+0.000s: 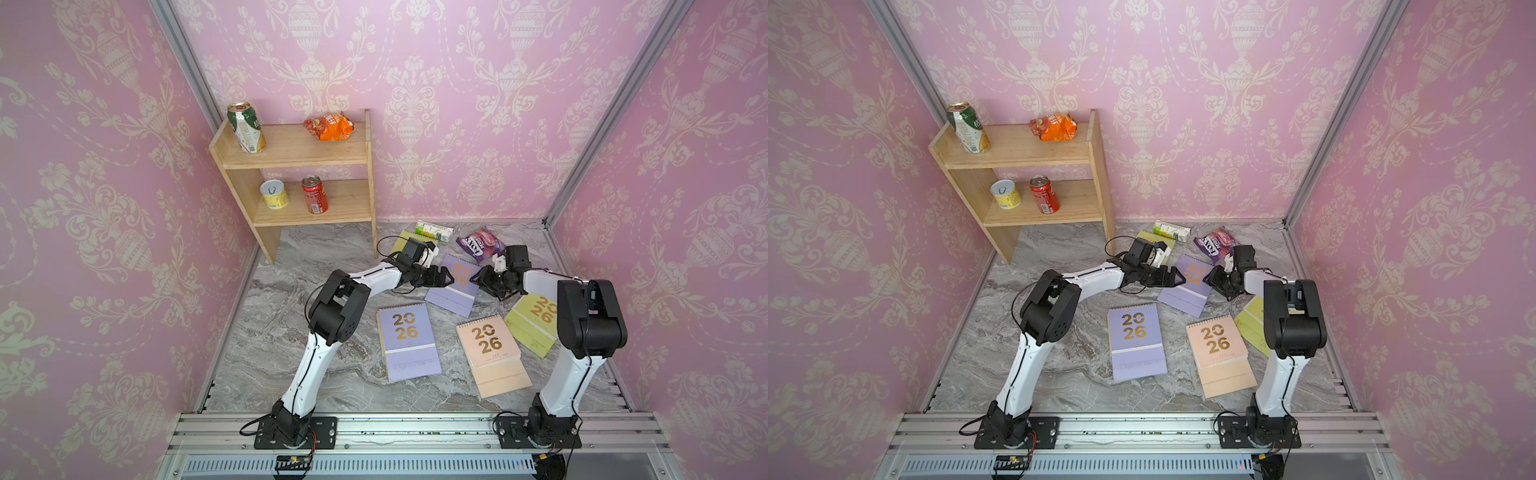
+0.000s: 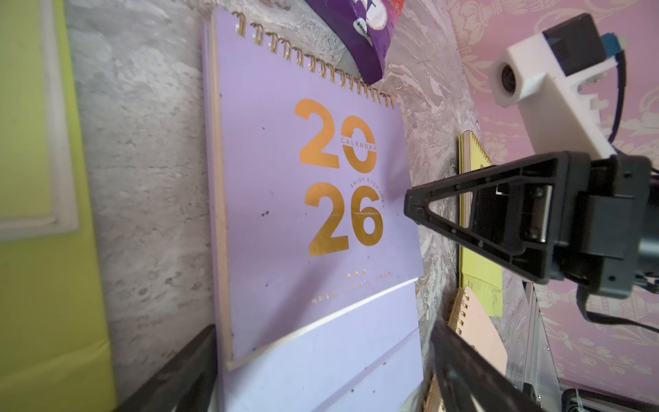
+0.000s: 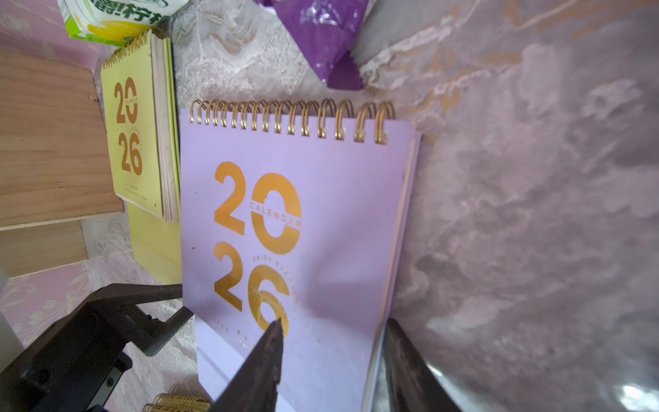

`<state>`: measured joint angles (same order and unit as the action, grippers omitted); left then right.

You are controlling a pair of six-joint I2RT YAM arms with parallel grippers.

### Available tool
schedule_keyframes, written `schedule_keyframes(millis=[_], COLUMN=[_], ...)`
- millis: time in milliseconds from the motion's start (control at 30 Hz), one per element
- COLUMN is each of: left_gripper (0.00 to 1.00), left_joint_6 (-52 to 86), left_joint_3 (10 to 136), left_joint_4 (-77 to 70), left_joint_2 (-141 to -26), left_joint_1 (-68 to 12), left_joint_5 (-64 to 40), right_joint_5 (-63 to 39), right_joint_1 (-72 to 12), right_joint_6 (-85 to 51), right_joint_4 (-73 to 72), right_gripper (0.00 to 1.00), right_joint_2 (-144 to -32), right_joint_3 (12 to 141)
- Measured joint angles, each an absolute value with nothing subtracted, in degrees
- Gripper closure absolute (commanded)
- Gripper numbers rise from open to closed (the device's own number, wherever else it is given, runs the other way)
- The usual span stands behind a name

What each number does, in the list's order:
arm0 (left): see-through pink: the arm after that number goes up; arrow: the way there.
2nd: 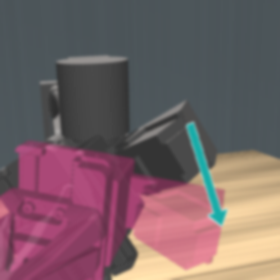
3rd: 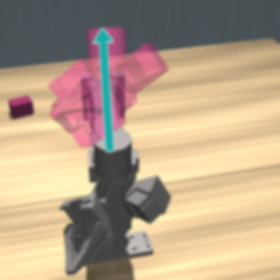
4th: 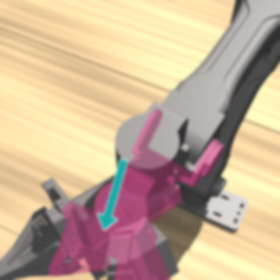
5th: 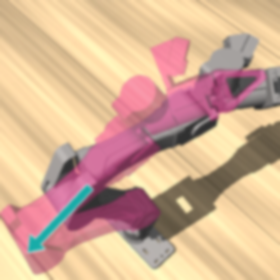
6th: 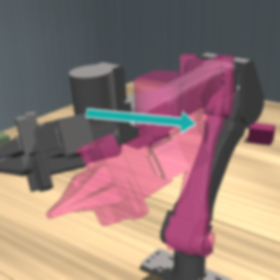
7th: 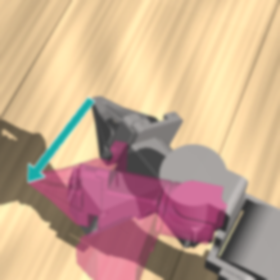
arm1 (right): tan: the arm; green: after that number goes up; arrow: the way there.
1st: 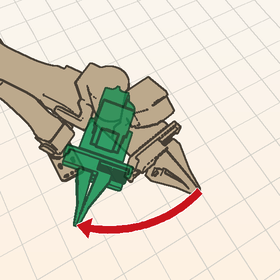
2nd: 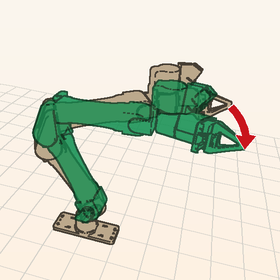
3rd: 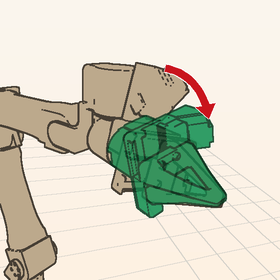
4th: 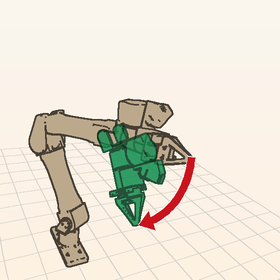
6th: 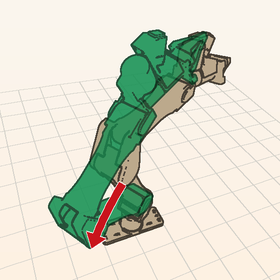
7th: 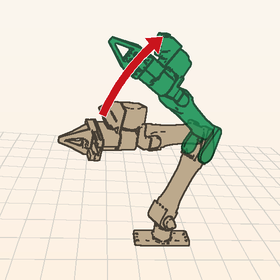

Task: Stack the calendars
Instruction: Pick up the calendar at the center of the board.

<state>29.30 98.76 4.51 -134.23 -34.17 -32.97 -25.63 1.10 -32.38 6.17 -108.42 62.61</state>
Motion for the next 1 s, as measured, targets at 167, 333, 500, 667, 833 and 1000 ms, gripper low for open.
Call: schedule_keyframes(millis=[167,333,500,667,833,1000], left_gripper=[0.16,0.26,0.34,0.43,0.63,0.78], left_joint_6=[30.7,32.7,33.6,34.0,34.3,34.4], left_joint_3=[97.6,95.7,94.7,94.2,94.1,93.9], left_joint_4=[2.5,-0.4,-1.7,-1.8,-2.5,-3.3], left_joint_2=[-134.2,-134.2,-134.2,-134.0,-133.3,-132.3], left_joint_1=[-34.1,-34.1,-34.2,-34.2,-34.2,-34.2], left_joint_5=[-34.8,-37.7,-39.3,-40.2,-40.8,-41.3], right_joint_5=[-26.9,-28.1,-28.9,-29.0,-29.1,-29.6], right_joint_1=[1.1,1.1,0.9,0.8,0.8,0.5], right_joint_6=[-32.9,-33.0,-33.0,-32.9,-32.8,-32.8], right_joint_4=[6.0,5.1,4.9,5.0,4.9,5.0], right_gripper=[0.53,0.53,0.53,0.54,0.54,0.53], right_joint_2=[-106.6,-105.6,-105.6,-105.6,-105.7,-105.7], right_joint_3=[61.9,61.8,61.8,61.8,61.4,61.0])
